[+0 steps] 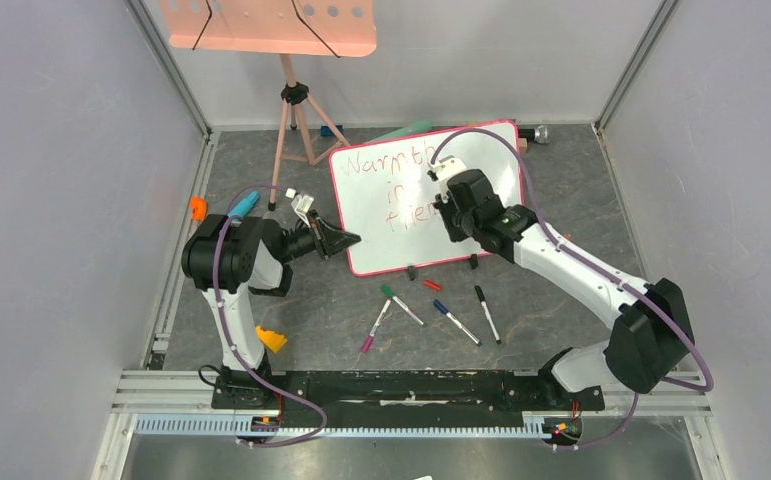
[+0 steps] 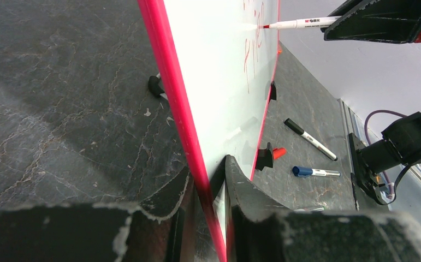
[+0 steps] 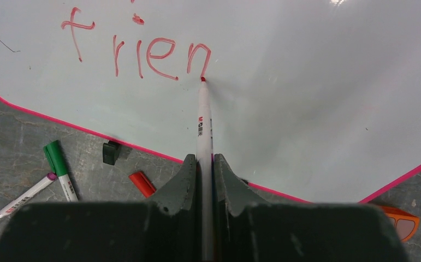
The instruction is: Write a sentence on the whiteboard
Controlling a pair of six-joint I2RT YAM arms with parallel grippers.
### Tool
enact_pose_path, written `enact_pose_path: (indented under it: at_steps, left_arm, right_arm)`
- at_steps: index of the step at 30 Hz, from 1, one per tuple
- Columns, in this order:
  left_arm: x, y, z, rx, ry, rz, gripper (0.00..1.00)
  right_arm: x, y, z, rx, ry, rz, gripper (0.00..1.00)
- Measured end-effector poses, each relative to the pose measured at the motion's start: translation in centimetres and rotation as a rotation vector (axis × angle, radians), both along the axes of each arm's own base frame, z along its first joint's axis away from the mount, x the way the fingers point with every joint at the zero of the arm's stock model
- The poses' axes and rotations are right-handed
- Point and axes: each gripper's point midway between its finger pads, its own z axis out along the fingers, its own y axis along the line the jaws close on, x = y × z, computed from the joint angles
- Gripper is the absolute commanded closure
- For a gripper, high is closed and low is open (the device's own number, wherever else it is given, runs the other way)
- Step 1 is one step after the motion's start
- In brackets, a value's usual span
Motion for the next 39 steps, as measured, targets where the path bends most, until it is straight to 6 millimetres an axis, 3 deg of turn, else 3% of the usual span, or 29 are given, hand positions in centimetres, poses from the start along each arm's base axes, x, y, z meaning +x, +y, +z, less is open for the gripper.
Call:
enact_pose_path:
  at_steps: [10,21,32,39]
  left_arm:
    - [0.0,0.0,0.0,0.0,0.0,0.0,0.93]
    - [0.0,0.0,0.0,0.0,0.0,0.0,0.93]
    - [0.0,0.0,0.0,0.0,0.0,0.0,0.93]
    - [0.0,0.0,0.0,0.0,0.0,0.001,0.93]
  right_arm:
    - [0.5,-0.5,1.4,0.007,-0.025,-0.019,1.0]
    - [1.2,-1.7,1.4,-0.003,-0.031,-0.059,1.0]
    - [2.0,-0.5,1.8,0.018,-0.029,-0.038,1.0]
    - [1.6,-0.1,1.2,0.037,-0.012,-0.016,1.0]
